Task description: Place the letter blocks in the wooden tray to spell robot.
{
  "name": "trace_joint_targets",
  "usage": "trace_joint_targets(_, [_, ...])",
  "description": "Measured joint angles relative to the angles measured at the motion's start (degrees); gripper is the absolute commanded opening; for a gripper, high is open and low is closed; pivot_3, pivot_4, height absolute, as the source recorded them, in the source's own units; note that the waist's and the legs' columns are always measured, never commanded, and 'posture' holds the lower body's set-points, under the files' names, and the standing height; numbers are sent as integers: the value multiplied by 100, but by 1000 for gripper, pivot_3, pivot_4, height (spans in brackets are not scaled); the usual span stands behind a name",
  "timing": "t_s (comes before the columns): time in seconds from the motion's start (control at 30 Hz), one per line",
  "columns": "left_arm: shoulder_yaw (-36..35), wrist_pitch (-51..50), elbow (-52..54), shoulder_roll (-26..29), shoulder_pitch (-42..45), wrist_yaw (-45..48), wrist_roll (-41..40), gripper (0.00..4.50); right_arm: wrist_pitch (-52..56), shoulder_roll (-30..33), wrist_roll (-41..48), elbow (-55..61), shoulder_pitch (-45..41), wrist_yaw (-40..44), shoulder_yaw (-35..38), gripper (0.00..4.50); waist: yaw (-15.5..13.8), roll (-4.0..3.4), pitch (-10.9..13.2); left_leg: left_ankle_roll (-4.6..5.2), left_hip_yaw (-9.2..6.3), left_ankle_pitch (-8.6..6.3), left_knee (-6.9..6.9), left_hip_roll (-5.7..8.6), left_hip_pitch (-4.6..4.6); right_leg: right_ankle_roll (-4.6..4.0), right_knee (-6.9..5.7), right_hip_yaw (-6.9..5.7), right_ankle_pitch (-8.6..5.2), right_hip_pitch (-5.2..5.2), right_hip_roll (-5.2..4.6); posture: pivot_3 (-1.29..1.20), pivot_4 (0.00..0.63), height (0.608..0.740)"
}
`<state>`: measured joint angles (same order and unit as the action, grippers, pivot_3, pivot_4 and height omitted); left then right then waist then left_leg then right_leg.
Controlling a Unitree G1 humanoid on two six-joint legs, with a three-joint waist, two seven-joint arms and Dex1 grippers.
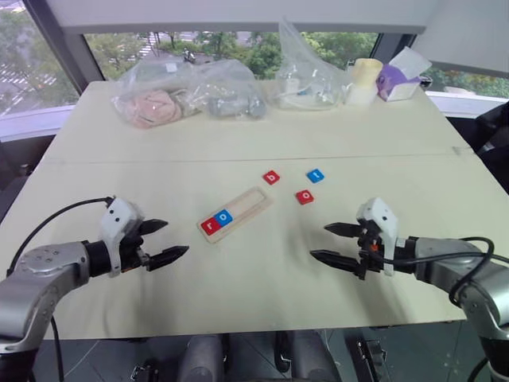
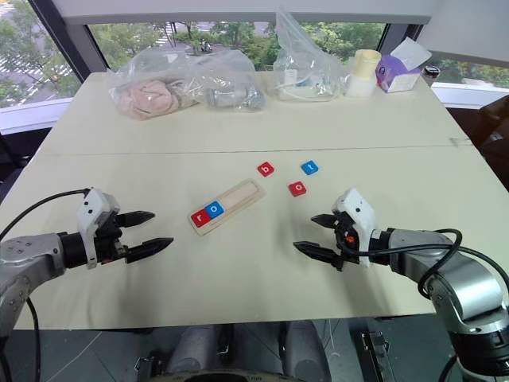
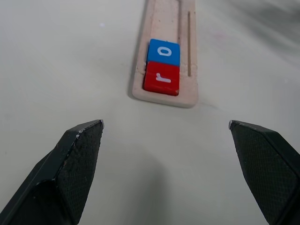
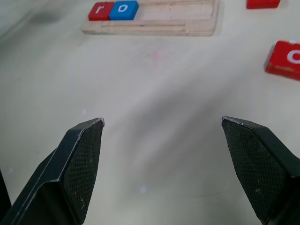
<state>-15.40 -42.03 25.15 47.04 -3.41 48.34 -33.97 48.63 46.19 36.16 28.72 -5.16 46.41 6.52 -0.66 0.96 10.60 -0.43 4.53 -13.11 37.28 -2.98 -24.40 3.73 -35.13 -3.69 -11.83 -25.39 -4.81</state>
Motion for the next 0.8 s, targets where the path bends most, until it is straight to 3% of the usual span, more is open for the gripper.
trace_joint_targets(0.33, [-22, 9, 22, -144, 68, -229, -122, 4500, -15, -6, -8, -86, -106, -6, -162, 4100, -7, 0, 0, 1, 0, 0, 0, 1, -1, 0, 0, 0, 0, 1, 0, 0, 150, 739])
trace_joint_targets(0.5, [123, -50, -19, -160, 259, -808, 309, 4500, -27, -7, -12, -94, -135, -17, -171, 4100, -8, 1, 0, 1, -1, 1, 1, 1, -1, 0, -1, 0, 0, 1, 3, 0, 150, 739])
trace_joint_targets(0.8, [-15, 53, -50, 24, 380, -406, 189, 4500, -52, 1, -106, -207, -272, 7, -240, 4100, -5, 0, 0, 1, 0, 0, -2, 1, -1, -1, 1, 0, 1, -1, 2, 0, 150, 739])
